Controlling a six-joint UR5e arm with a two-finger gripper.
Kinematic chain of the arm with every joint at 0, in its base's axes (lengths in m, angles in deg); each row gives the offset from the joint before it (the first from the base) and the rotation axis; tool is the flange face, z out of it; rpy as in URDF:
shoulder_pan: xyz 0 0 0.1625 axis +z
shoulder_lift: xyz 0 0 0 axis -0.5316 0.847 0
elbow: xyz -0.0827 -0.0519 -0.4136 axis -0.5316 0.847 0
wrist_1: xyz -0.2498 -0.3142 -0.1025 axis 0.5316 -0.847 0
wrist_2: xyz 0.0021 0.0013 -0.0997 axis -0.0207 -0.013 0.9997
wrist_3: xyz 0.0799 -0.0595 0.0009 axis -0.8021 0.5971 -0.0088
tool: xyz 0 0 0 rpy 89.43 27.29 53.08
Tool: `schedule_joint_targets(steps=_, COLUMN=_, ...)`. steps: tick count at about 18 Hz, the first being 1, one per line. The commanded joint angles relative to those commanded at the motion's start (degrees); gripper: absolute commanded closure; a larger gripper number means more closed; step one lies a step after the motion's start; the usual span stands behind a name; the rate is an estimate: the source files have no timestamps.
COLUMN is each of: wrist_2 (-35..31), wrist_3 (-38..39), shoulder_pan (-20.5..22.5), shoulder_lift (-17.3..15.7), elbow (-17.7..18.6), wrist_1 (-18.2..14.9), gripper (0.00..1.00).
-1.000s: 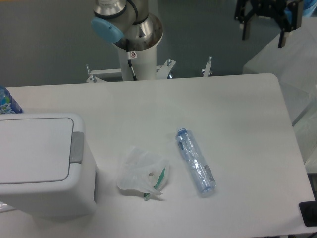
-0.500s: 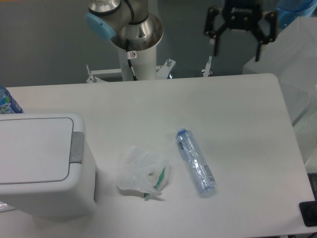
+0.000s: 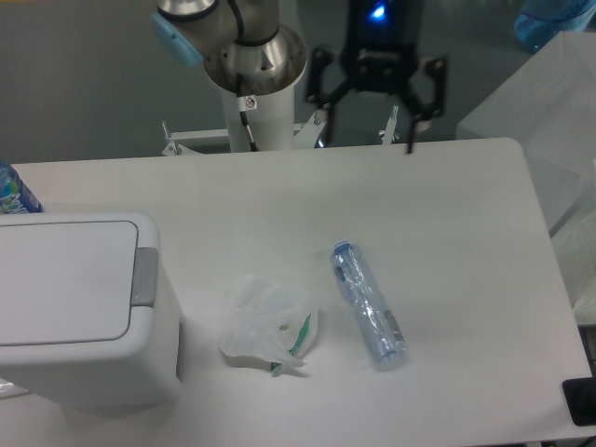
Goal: Open the trash can
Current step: 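Move the open gripper down toward the white trash can lid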
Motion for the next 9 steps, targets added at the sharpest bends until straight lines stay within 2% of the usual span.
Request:
schedule_joint_targets(steps=2, wrist_2=0.2, wrist_3=1.6, shoulder_pan=-1.8, shoulder_lift=1.0, elbow=-0.2, wrist_1=0.7, gripper=0.0)
schedule_joint_targets(steps=4, wrist_2=0.3, wrist_3=6.7, shoulder_pan=-4.0, shoulder_lift=2.4, elbow=-0.5, wrist_1=1.2, gripper=0.0)
schedule_joint_targets(steps=5, wrist_2=0.3, wrist_3=10.2, shoulder_pan=-5.3, shoulder_lift=3.2, elbow=-0.6, wrist_1=2.5, gripper=0.0)
schedule_joint_targets(steps=9, wrist_2=0.3, wrist_3=24.3, shoulder_pan=-8.1, shoulder_lift=6.9, elbow=-0.8, wrist_1=11.2, gripper=0.0)
